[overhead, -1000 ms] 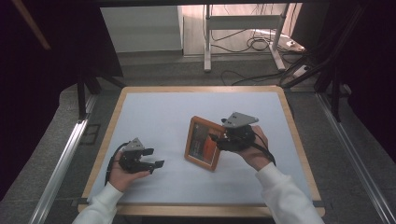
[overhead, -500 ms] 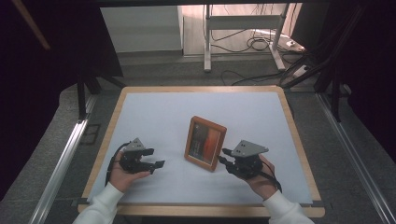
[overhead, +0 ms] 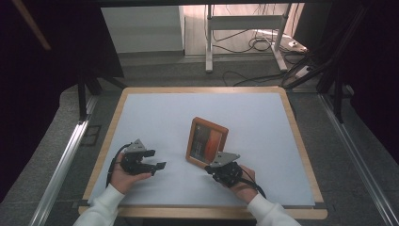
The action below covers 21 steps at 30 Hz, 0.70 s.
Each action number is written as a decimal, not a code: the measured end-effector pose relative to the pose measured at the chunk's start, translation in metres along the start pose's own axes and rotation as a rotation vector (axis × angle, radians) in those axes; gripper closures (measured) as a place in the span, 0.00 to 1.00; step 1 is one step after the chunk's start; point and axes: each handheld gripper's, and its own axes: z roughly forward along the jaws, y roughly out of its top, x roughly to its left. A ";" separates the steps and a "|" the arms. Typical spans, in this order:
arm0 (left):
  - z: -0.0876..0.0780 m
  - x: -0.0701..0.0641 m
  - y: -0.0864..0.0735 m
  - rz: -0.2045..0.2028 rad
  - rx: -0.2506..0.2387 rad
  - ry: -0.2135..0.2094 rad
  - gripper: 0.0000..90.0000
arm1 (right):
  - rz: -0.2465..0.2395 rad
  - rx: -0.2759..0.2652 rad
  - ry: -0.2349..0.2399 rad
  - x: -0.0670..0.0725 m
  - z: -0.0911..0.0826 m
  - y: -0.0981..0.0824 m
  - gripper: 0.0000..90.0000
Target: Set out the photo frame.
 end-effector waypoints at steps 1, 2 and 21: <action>0.000 0.000 0.000 0.000 -0.001 -0.001 0.29 | 0.000 0.007 0.003 0.001 0.003 0.000 1.00; 0.000 0.000 0.000 0.000 -0.002 -0.002 0.29 | -0.001 0.010 0.006 0.002 0.005 0.001 1.00; 0.000 -0.001 0.000 0.001 -0.001 -0.006 0.29 | 0.008 0.055 -0.008 -0.002 0.013 -0.009 1.00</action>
